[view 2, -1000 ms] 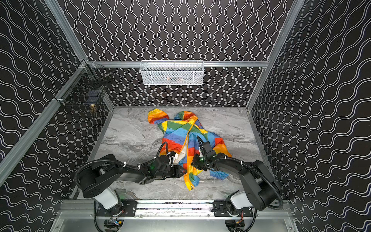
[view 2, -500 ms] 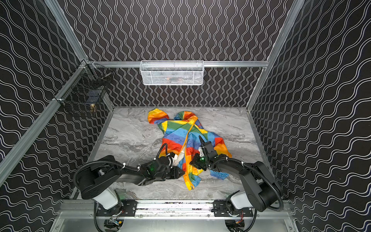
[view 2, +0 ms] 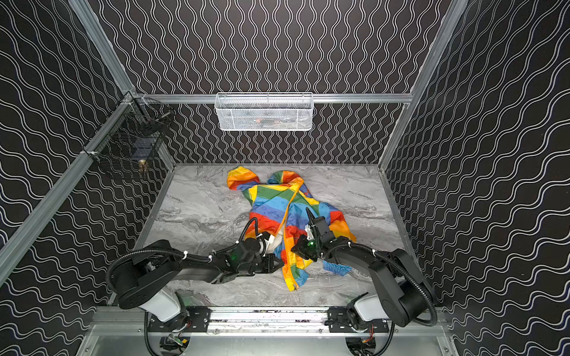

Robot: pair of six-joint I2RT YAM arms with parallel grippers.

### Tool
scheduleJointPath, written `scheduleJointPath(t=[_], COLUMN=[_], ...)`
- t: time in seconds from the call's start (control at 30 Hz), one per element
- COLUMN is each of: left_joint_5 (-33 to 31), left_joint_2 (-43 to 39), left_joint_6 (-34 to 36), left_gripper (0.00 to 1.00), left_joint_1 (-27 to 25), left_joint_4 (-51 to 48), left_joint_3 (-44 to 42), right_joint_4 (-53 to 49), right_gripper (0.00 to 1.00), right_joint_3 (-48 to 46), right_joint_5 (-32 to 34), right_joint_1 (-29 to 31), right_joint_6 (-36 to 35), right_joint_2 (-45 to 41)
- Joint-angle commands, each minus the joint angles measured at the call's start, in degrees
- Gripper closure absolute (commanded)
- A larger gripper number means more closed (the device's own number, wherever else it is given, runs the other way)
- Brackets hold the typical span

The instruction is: Zip up the jacket

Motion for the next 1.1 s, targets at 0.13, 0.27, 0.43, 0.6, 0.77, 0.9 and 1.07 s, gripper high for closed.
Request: scheduleJointPath(t=[0.13, 0.27, 0.43, 0.6, 0.77, 0.9, 1.07], left_joint_5=[-1.3, -3.1, -5.5, -7.2, -8.5, -8.9, -9.4], left_joint_2=[-2.1, -4.4, -6.9, -7.3, -8.3, -8.7, -8.9], left_joint_6=[2.8, 5.5, 8.5, 10.1, 11.1, 11.7, 12.5], left_gripper=[1.0, 1.0, 1.0, 1.0, 1.0, 1.0, 1.0], left_joint_1=[-0.1, -0.1, 0.1, 0.9, 2.1, 3.1, 4.1], left_joint_4=[-8.0, -16.8, -26.2, -32.1, -35.8, -37.7, -39.3], left_joint_3=[2.3, 5.1, 8.2, 10.1, 10.9, 11.3, 11.8], right_joint_4=[1.2, -0.7, -4.1, -7.6, -11.9, -14.3, -16.1], right_gripper=[0.68, 0.52, 0.41, 0.42, 0.44, 0.44, 0.45], right_joint_3=[0.2, 0.9, 1.4, 1.5, 1.0, 0.0, -1.4], right_joint_5=[-0.7, 0.1, 1.9, 3.9, 6.4, 7.3, 8.2], right_joint_1=[0.0, 0.0, 0.0, -0.2, -0.2, -0.2, -0.2], right_joint_6=[0.3, -0.4, -1.1, -1.5, -1.9, -2.2, -2.2], right_joint_2=[-0.4, -2.0, -4.1, -6.7, -10.5, -12.9, -14.4])
